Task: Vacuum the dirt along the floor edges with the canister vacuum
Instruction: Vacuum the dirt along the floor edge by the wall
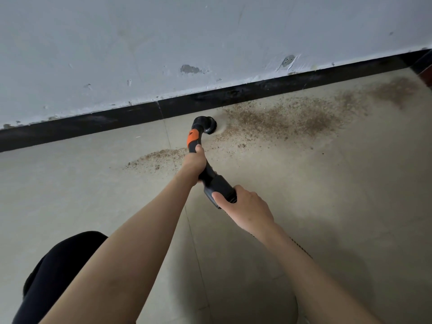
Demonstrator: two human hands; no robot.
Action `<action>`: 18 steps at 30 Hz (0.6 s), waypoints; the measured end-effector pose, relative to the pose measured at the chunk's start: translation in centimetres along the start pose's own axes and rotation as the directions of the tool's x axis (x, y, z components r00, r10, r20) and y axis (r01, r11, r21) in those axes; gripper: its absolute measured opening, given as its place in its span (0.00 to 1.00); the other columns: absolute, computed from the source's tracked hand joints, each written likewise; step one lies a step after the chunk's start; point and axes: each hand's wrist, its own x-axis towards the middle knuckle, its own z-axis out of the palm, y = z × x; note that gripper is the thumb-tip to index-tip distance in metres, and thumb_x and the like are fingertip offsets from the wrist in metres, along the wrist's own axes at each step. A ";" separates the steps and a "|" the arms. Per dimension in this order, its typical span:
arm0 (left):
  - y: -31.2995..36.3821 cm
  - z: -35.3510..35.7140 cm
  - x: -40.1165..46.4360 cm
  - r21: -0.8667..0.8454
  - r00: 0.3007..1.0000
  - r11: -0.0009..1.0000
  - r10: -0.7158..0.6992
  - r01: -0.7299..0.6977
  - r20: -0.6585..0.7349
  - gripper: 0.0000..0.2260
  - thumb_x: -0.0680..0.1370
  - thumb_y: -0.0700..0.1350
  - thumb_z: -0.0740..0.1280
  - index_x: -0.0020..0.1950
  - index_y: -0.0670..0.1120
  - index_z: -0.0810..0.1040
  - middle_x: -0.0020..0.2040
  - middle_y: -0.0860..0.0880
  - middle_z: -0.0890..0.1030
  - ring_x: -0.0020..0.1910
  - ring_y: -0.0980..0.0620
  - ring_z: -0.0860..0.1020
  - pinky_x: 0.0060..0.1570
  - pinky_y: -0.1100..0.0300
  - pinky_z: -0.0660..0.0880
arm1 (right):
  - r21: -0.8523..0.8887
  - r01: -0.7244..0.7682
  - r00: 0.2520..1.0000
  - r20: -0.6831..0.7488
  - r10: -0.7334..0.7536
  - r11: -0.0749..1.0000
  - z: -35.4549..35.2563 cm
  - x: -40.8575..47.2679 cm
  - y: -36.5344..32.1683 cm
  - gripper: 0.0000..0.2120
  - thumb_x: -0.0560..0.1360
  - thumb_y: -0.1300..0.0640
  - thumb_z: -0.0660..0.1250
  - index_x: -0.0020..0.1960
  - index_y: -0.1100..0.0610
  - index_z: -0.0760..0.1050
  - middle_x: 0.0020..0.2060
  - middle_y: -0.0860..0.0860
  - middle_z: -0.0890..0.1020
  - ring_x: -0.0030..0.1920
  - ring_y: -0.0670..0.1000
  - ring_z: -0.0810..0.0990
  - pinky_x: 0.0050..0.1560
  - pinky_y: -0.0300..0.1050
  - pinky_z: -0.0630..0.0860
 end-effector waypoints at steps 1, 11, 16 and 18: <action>-0.2 -0.8 0.0 -0.007 1.000 1.000 -0.006 0.006 -0.008 0.20 0.82 0.57 0.50 0.43 0.41 0.66 0.53 0.37 0.77 0.56 0.37 0.78 0.58 0.42 0.76 | -0.002 0.011 1.000 0.010 -0.011 1.000 0.3 0.0 -0.5 0.21 0.74 0.31 0.57 0.40 0.50 0.66 0.35 0.48 0.78 0.35 0.50 0.77 0.32 0.45 0.67; -4.3 -10.7 -0.8 -0.205 0.986 0.976 -0.097 0.068 -0.135 0.25 0.82 0.58 0.50 0.68 0.39 0.65 0.60 0.37 0.76 0.59 0.37 0.76 0.58 0.42 0.75 | -0.100 0.178 0.974 0.156 -0.161 0.979 4.8 -0.9 -6.3 0.24 0.72 0.28 0.56 0.42 0.49 0.69 0.35 0.47 0.78 0.36 0.49 0.78 0.34 0.44 0.69; -7.6 -14.9 -1.7 -0.246 0.969 0.966 -0.135 0.081 -0.209 0.25 0.82 0.58 0.50 0.67 0.38 0.66 0.59 0.36 0.77 0.56 0.36 0.78 0.57 0.42 0.76 | -0.134 0.263 0.948 0.221 -0.230 0.956 7.3 -2.5 -8.3 0.23 0.73 0.29 0.57 0.41 0.49 0.67 0.36 0.47 0.78 0.37 0.50 0.77 0.34 0.45 0.68; -8.9 -16.2 -2.0 -0.283 0.959 0.955 -0.157 0.087 -0.237 0.24 0.82 0.58 0.51 0.64 0.39 0.66 0.58 0.36 0.77 0.55 0.36 0.78 0.56 0.41 0.77 | -0.154 0.285 0.940 0.237 -0.245 0.946 8.4 -3.2 -8.9 0.23 0.73 0.29 0.57 0.41 0.49 0.67 0.36 0.47 0.78 0.37 0.51 0.78 0.34 0.46 0.68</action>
